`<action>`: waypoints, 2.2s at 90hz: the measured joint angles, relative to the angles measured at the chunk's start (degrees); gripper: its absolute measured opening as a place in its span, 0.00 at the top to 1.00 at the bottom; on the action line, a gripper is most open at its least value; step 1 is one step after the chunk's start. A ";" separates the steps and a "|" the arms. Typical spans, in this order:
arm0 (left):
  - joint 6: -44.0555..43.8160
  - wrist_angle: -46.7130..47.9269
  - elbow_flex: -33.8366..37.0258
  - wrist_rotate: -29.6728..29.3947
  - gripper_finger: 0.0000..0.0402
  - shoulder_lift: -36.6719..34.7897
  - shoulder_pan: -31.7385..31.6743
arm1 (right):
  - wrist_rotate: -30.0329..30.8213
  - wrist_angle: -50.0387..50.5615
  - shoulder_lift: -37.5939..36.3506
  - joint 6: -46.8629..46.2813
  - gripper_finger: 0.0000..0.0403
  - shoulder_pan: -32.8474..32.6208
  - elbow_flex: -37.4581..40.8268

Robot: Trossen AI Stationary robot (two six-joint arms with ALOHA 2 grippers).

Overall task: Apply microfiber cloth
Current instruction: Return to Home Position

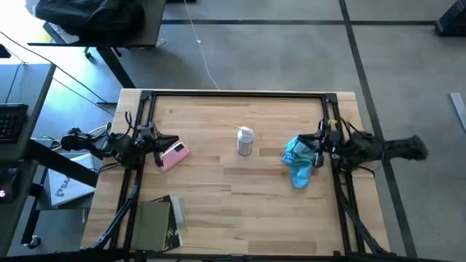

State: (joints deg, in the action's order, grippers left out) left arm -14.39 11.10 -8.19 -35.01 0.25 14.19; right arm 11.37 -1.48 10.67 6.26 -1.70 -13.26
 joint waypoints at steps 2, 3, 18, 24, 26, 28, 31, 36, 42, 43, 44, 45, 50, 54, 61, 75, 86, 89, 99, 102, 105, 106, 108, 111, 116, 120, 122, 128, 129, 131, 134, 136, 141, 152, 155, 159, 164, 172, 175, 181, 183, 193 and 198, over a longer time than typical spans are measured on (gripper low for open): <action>-0.36 0.17 0.00 -0.03 1.00 0.00 -0.03 | -1.47 1.41 -0.41 0.11 0.97 1.13 -0.60; -0.53 0.25 0.00 -0.04 1.00 0.00 -0.04 | -2.17 1.94 -0.65 0.12 0.97 1.63 -0.81; -0.63 1.04 0.00 -0.06 1.00 0.00 -0.04 | -9.50 3.46 -6.81 -2.38 1.00 6.02 1.84; 0.22 1.04 0.00 -0.09 1.00 0.00 -0.04 | -9.88 3.68 -9.72 -4.72 1.00 6.77 4.75; 0.57 1.04 0.00 -0.14 1.00 0.00 -0.04 | -9.88 3.65 -10.58 -5.41 1.00 7.06 5.69; 0.95 1.05 0.00 -0.15 1.00 0.00 -0.04 | -9.99 3.17 -10.57 -6.12 1.00 7.24 6.58; 1.36 1.01 0.00 -0.15 1.00 0.00 -0.04 | -10.33 2.18 -10.45 -6.86 1.00 7.48 7.69; 1.69 1.14 0.00 -0.19 1.00 0.02 -0.04 | -12.05 0.93 -9.93 -7.98 1.00 7.84 9.32; 1.96 1.68 0.00 -0.13 1.00 -0.01 -0.04 | -13.94 -0.26 -9.84 -8.91 1.00 8.13 9.86; 1.96 1.91 0.00 -0.09 1.00 -0.02 -0.04 | -14.20 -0.27 -9.89 -8.95 1.00 8.16 9.90; 1.95 2.07 0.00 -0.06 1.00 -0.01 -0.04 | -14.49 -0.27 -10.02 -9.10 1.00 8.16 9.90; 1.97 2.13 0.00 -0.03 1.00 -0.01 -0.04 | -14.80 -0.30 -10.13 -9.19 1.00 8.16 9.90; 2.03 2.48 0.00 0.07 1.00 -0.02 -0.04 | -16.62 -0.68 -10.52 -9.29 1.00 8.16 9.90; 2.02 3.27 0.00 0.05 1.00 -0.04 -0.04 | -17.76 -0.56 -10.55 -9.86 1.00 8.09 9.90; 2.09 5.02 0.02 -0.17 1.00 0.00 -0.04 | -17.89 1.19 -10.40 -11.58 1.00 8.05 9.90; 2.67 2.94 2.75 -0.90 1.00 0.09 -0.04 | -17.66 0.35 -10.07 -15.27 1.00 7.84 12.55; 3.38 0.18 2.89 -1.16 1.00 -0.01 0.03 | -15.70 -0.91 -9.81 -15.73 1.00 5.44 12.70; 3.90 -0.24 2.89 -0.83 1.00 -0.05 0.10 | -14.54 -0.94 -9.95 -15.39 1.00 4.53 12.70; 5.54 -0.84 2.89 -0.01 1.00 -0.07 0.55 | -11.25 -2.22 -10.09 -15.26 1.00 0.92 12.70; 5.52 -0.57 2.89 -0.02 1.00 -0.04 0.64 | -10.67 -2.29 -10.08 -15.24 1.00 -0.36 12.70; 5.33 -0.29 2.89 -0.01 1.00 -0.05 0.64 | -9.77 -2.17 -10.07 -14.98 1.00 -1.59 12.70; 5.19 -0.23 2.89 -0.02 1.00 -0.04 0.64 | -9.42 -2.12 -10.07 -14.83 1.00 -1.97 12.70; 4.91 -0.14 2.89 -0.07 1.00 -0.04 0.64 | -8.46 -2.07 -10.07 -14.34 1.00 -2.72 12.70; 4.71 -0.05 2.89 -0.26 1.00 -0.04 0.64 | -6.81 -1.89 -10.07 -13.29 1.00 -3.69 12.70; 4.61 -0.16 2.89 -0.86 1.00 -0.04 0.64 | -4.30 -1.34 -10.07 -10.76 1.00 -4.65 12.72; 4.61 -0.27 2.89 -1.58 1.00 -0.04 0.64 | -2.42 -1.27 -10.07 -9.54 1.00 -4.99 12.72; 4.61 -0.35 2.89 -1.87 1.00 -0.04 0.64 | -1.50 -1.28 -10.07 -9.27 1.00 -4.96 12.72; 4.59 -0.36 2.89 -3.25 1.00 -0.04 0.64 | 0.24 -1.31 -10.07 -8.88 1.00 -4.54 12.72; 4.60 -0.38 2.89 -3.54 1.00 -0.04 0.64 | 0.22 -1.29 -10.07 -8.81 1.00 -4.40 12.72; 4.61 -0.42 2.89 -4.16 1.00 -0.04 0.64 | 0.08 -1.27 -10.07 -8.65 1.00 -4.10 12.72; 4.60 -0.73 2.89 -4.94 1.00 -0.04 0.62 | -0.56 -1.23 -10.07 -8.23 1.00 -3.54 12.72; 4.58 -0.90 2.89 -5.36 1.00 -0.04 0.62 | -1.23 -1.21 -10.07 -7.87 1.00 -3.09 12.72; 4.65 -1.17 2.89 -6.25 1.00 -0.07 0.57 | -3.62 -1.08 -10.07 -7.47 1.00 -1.72 12.72; 5.50 -1.69 2.89 -6.29 1.00 -0.04 0.44 | -6.79 -1.11 -10.07 -5.71 1.00 1.82 12.72; 5.50 -1.80 2.89 -6.19 1.00 -0.06 0.44 | -6.83 -1.09 -10.07 -5.04 1.00 2.80 12.72; 5.27 -1.78 2.89 -5.41 1.00 -0.05 0.44 | -6.91 -0.94 -10.07 -4.37 1.00 3.87 12.72; 5.06 -1.74 2.89 -3.50 1.00 -0.05 0.44 | -7.45 -0.70 -10.07 -3.32 1.00 4.94 12.72; 5.04 -1.77 2.89 -0.44 1.00 -0.05 0.44 | -9.47 0.19 -10.07 -2.78 1.00 5.85 12.72; 5.04 -1.87 2.90 0.13 1.00 -0.04 0.44 | -10.13 0.31 -10.07 -2.79 1.00 5.95 12.74; 5.55 -4.94 4.05 0.03 1.00 -0.07 0.44 | -11.15 0.29 -10.07 -3.35 1.00 5.95 12.75; 6.22 -6.76 4.84 -0.10 1.00 -0.05 0.44 | -11.40 0.29 -10.07 -3.44 1.00 5.95 12.75; 10.48 -15.39 7.46 1.82 1.00 0.56 0.36 | -11.55 0.34 -10.05 -3.65 1.00 5.93 12.75; 10.18 -15.21 7.48 2.48 1.00 0.70 0.31 | -11.36 0.40 -10.01 -3.39 1.00 5.95 12.75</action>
State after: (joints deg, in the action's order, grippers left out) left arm -4.21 -4.11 -0.71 -32.53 0.95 14.51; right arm 0.01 -1.08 0.67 2.87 4.25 -0.51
